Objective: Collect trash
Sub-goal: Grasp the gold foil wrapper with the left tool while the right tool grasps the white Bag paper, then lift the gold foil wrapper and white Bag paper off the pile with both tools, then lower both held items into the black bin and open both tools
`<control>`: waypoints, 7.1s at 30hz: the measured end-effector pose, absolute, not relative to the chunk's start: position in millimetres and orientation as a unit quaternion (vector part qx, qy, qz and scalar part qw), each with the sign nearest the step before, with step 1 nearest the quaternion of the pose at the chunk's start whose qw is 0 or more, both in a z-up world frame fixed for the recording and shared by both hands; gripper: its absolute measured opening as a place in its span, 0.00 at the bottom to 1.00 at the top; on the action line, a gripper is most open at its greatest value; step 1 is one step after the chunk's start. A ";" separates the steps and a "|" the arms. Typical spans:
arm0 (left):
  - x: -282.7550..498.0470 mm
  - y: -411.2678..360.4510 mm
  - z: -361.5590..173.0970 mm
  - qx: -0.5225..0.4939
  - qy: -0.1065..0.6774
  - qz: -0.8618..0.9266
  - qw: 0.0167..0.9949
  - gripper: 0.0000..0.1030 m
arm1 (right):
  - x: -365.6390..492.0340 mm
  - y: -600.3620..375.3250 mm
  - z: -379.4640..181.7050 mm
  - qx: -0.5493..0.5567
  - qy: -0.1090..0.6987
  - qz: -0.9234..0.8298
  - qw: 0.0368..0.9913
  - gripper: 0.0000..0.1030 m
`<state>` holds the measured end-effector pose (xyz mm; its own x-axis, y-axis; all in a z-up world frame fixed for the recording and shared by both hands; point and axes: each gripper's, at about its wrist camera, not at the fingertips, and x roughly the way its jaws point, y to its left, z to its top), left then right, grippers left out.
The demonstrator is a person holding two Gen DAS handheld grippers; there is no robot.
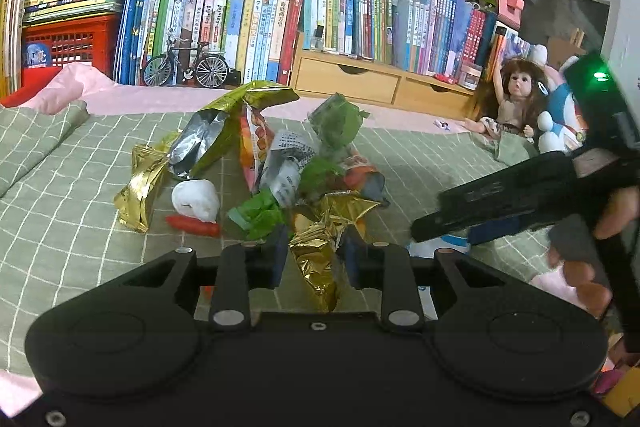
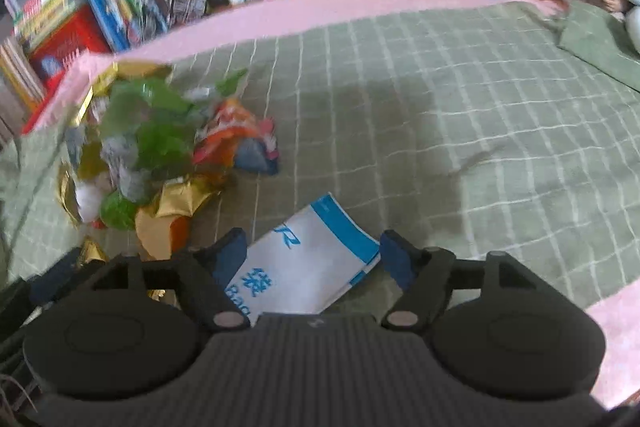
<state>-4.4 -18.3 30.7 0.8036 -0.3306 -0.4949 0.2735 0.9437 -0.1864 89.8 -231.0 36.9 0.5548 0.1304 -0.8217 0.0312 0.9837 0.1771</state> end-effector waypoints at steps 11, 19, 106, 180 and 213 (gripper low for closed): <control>-4.0 -7.4 26.2 -0.057 0.274 -0.151 0.948 0.32 | 94.1 -202.8 38.4 0.048 0.432 0.092 0.896 0.83; -1.5 -10.5 16.2 -0.061 0.286 -0.153 0.944 0.33 | 76.7 -202.3 31.6 0.051 0.453 0.069 0.888 0.86; -28.5 -8.3 15.7 -0.070 0.308 -0.148 0.937 0.16 | -24.1 -178.1 8.6 -0.020 0.296 0.103 0.949 0.31; -125.1 -36.4 -144.4 -0.035 0.596 -0.208 0.775 0.15 | -83.2 -234.5 -102.7 0.129 0.651 0.118 0.739 0.35; -123.3 -41.4 -131.9 -0.015 0.591 -0.194 0.783 0.62 | -81.0 -239.3 -99.2 0.138 0.625 0.105 0.761 0.75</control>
